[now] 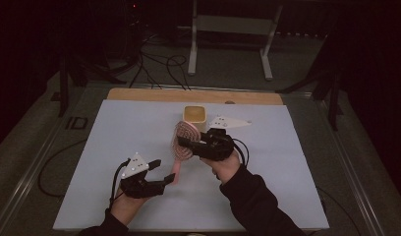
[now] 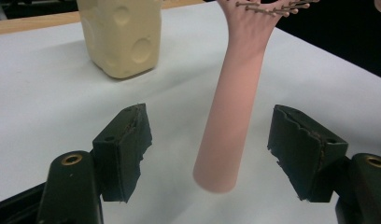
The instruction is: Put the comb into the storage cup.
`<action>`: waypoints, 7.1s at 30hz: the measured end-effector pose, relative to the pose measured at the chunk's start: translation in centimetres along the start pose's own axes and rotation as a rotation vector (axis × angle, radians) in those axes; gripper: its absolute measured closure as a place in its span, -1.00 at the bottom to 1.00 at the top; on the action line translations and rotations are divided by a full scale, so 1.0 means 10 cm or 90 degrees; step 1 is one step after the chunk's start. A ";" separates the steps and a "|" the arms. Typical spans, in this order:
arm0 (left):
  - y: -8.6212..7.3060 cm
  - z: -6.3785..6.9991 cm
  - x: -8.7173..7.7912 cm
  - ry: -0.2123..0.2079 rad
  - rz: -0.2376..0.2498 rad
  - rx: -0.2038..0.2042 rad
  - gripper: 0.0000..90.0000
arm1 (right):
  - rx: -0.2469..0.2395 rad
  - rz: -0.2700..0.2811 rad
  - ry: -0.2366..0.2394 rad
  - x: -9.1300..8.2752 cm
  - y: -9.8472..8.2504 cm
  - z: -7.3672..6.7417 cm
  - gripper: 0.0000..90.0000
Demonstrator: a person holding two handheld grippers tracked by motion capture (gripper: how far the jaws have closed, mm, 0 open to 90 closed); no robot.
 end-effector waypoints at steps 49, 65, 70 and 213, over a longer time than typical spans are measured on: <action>-0.51 -0.08 -0.37 0.006 -0.018 0.043 -1.00 | -0.049 0.046 -0.027 -0.24 0.52 0.22 0.42; -0.51 -0.11 -0.38 0.003 -0.006 0.032 -1.00 | -0.060 0.067 -0.049 -0.17 0.82 0.37 0.42; -0.50 -0.11 -0.38 0.001 -0.003 0.026 -0.99 | -0.061 0.079 -0.055 -0.15 0.93 0.43 0.42; -0.51 -0.13 -0.44 0.006 0.015 0.031 -0.99 | 0.063 0.065 -0.190 0.53 0.26 1.82 0.40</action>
Point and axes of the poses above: each handheld gripper's, and its own axes: x roughly forward along the jaws, y roughly out of its top, z roughly to its right, the point moved 8 cm from there along x, roughly forward along the jaws
